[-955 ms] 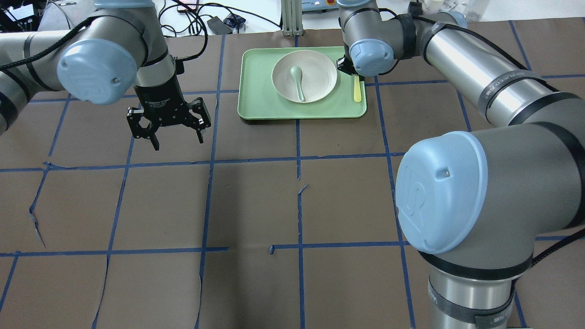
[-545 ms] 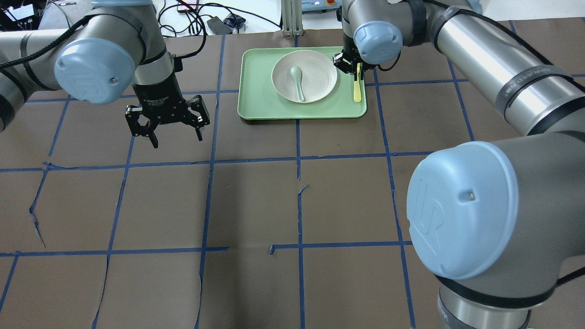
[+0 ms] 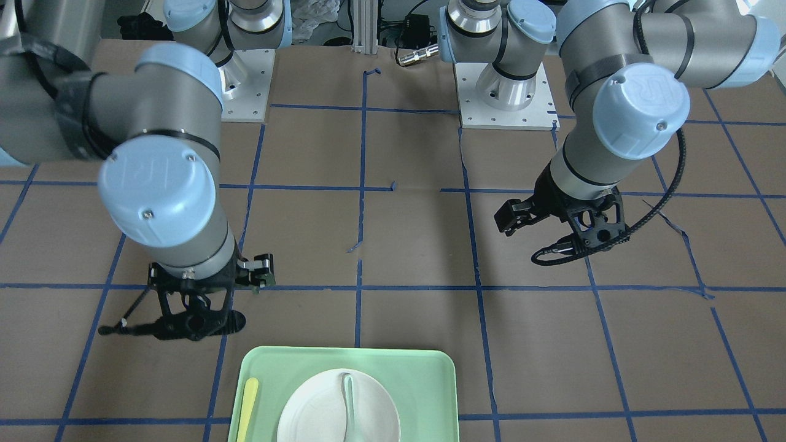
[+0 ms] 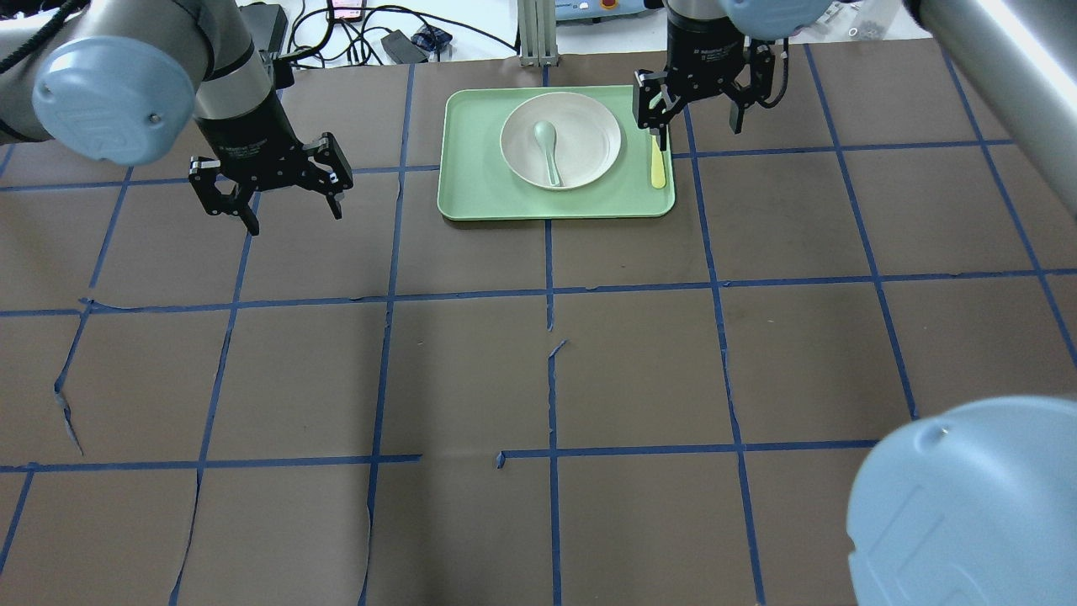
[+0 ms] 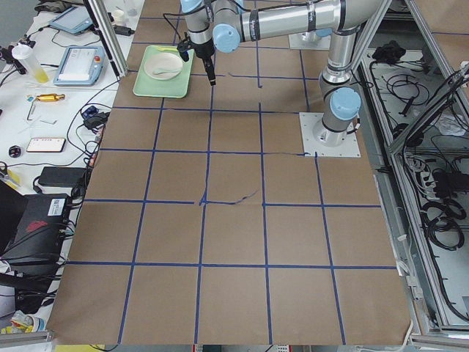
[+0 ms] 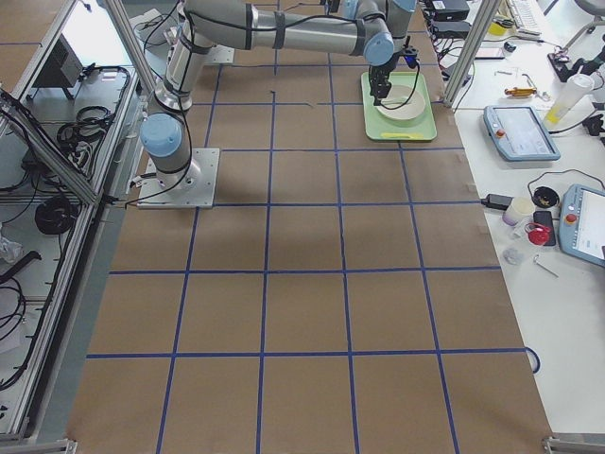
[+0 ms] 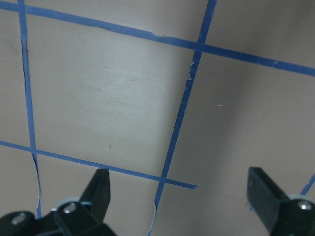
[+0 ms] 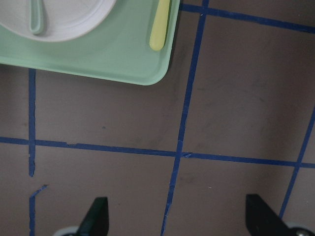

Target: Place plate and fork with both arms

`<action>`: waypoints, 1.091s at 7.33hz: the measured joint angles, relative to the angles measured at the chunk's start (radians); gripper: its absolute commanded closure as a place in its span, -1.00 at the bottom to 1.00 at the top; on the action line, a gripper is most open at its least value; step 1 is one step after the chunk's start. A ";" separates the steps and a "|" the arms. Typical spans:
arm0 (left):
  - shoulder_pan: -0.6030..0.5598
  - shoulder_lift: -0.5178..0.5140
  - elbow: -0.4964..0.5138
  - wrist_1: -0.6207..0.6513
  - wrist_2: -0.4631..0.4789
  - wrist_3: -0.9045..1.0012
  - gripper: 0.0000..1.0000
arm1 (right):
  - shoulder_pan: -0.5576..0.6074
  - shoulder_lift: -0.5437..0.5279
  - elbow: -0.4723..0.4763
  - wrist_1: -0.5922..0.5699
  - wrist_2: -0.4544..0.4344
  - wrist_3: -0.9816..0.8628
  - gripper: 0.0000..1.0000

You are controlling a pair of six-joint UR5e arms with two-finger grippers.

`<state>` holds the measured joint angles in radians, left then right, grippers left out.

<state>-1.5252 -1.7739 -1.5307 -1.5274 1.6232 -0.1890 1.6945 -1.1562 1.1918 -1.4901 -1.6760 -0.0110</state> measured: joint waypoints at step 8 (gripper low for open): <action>-0.128 0.022 0.069 -0.044 -0.045 0.090 -1.00 | -0.106 -0.256 0.161 0.116 0.086 -0.046 -1.00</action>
<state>-1.6533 -1.7519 -1.4614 -1.5715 1.5778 -0.0991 1.5886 -1.4122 1.3524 -1.3742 -1.5897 -0.0574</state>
